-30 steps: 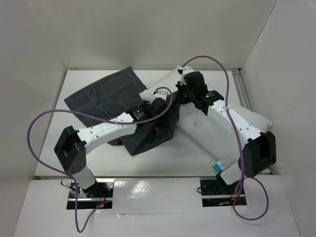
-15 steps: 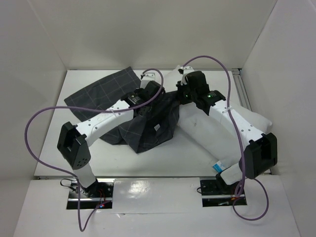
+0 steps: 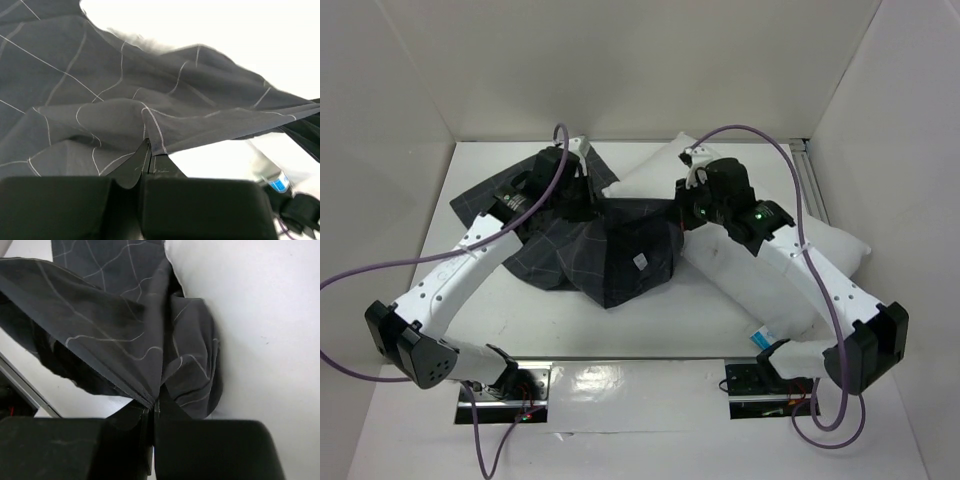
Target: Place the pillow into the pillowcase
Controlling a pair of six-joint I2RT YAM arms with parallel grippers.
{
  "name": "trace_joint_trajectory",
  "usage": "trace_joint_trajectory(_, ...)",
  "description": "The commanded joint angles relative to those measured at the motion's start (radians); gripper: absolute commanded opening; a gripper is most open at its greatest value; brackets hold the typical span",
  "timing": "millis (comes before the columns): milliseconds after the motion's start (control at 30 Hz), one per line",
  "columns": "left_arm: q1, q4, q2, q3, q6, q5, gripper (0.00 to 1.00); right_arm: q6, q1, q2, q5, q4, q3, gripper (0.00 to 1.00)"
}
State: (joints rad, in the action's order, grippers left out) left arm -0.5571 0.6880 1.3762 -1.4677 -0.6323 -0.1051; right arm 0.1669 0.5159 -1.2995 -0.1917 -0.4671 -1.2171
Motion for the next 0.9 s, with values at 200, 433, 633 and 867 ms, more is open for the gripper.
trace_joint_trajectory(200, 0.074, 0.094, -0.04, -0.023, 0.025, 0.021, 0.0, 0.031, 0.073, 0.014, 0.139, -0.09, -0.027, 0.0)
trace_joint_trajectory(433, 0.121, 0.094, -0.019, -0.045, 0.014, 0.042, 0.0, 0.052, 0.122, 0.014, 0.205, -0.1, -0.018, 0.0)
trace_joint_trajectory(633, 0.121, 0.094, 0.024, -0.063, 0.014, 0.064, 0.0, 0.062, 0.141, 0.058, 0.242, -0.145, -0.018, 0.0)
trace_joint_trajectory(867, 0.175, 0.104, 0.046, -0.095, -0.006, 0.042, 0.0, 0.049, 0.141, 0.049, 0.343, -0.295, -0.154, 0.76)
